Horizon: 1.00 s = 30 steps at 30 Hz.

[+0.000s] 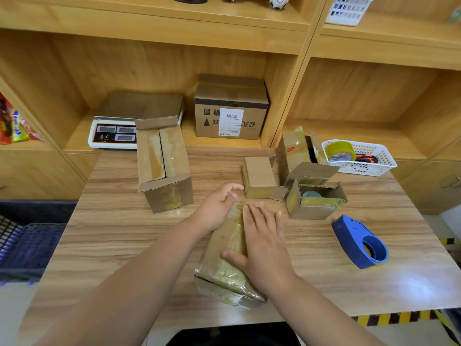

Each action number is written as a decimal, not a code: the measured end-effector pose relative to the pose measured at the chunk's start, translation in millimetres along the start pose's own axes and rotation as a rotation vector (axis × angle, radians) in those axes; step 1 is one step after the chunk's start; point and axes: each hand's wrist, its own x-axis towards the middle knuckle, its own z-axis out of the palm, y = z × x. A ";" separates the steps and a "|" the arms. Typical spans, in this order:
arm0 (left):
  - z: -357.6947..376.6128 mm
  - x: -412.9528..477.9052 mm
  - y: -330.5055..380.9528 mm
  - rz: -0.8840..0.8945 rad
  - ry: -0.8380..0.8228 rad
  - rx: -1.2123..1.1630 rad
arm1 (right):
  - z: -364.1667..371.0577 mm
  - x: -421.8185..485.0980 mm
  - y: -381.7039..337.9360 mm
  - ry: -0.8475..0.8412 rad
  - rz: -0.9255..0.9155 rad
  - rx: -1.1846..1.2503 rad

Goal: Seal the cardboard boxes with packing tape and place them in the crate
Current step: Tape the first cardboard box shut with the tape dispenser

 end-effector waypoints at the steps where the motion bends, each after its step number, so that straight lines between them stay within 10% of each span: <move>1: 0.2 0.0 0.1 -0.005 0.001 -0.002 | 0.3 -5.5 -3.2 -0.031 -0.012 -0.003; 18: -3.8 -1.6 6.0 -0.072 -0.078 -0.032 | -5.7 25.0 45.7 -0.136 0.166 0.256; 30: 1.2 -9.6 7.2 0.000 0.072 -0.009 | -6.1 56.7 57.3 0.170 0.389 0.602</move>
